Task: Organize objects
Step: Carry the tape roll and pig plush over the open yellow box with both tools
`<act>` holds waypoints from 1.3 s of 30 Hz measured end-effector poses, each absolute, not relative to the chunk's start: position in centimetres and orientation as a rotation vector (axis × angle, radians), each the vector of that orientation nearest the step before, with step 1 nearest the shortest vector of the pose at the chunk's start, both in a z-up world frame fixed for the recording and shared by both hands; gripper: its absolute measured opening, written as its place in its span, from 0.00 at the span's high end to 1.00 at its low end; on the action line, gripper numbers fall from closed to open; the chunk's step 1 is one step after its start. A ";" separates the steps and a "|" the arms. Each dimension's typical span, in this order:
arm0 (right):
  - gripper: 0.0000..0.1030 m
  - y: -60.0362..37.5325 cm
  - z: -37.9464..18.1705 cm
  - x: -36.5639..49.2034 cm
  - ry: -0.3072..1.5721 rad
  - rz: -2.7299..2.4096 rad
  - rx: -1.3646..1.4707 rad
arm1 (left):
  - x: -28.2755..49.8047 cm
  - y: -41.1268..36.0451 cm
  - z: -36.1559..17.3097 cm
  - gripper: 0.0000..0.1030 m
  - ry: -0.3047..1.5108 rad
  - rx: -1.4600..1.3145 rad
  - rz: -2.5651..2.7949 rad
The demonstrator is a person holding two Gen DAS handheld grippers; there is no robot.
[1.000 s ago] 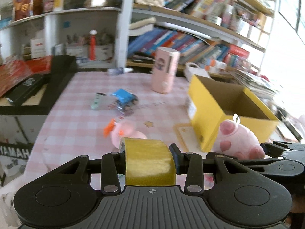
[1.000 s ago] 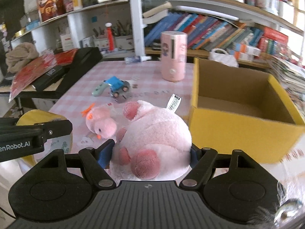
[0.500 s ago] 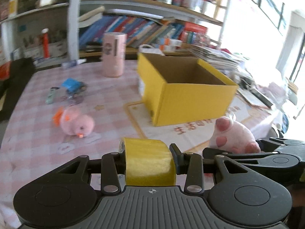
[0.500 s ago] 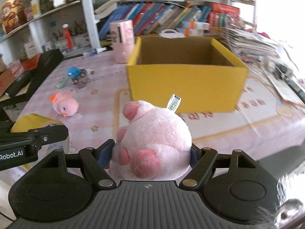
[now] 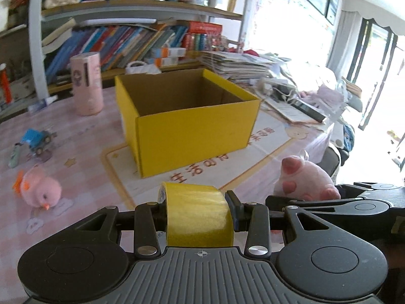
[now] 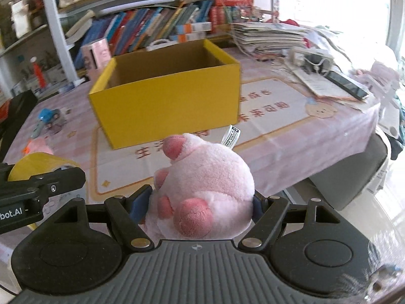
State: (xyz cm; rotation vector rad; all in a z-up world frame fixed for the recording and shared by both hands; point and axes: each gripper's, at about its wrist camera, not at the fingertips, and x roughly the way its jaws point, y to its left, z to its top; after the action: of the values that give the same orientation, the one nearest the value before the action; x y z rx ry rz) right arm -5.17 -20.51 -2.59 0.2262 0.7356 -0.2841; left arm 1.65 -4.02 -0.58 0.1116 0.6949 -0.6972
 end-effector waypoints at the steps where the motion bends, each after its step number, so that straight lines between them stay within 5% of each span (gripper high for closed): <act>1: 0.28 -20.8 -2.6 -5.2 0.736 -0.290 0.229 | 1.8 -4.3 -0.5 0.63 0.692 0.115 -0.704; 24: 0.28 -27.9 4.8 2.8 0.500 -0.262 0.173 | 8.8 -9.8 7.8 0.63 0.373 0.024 -0.725; 39: 0.28 -30.2 4.8 13.6 0.476 -0.069 0.013 | 16.3 -12.8 6.0 0.63 0.458 -0.049 -0.550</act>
State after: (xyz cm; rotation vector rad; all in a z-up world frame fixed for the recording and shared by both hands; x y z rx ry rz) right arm 13.57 -30.18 4.79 0.0126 0.4758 -0.0686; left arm 16.32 -12.84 5.96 -0.0491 0.4583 -0.5496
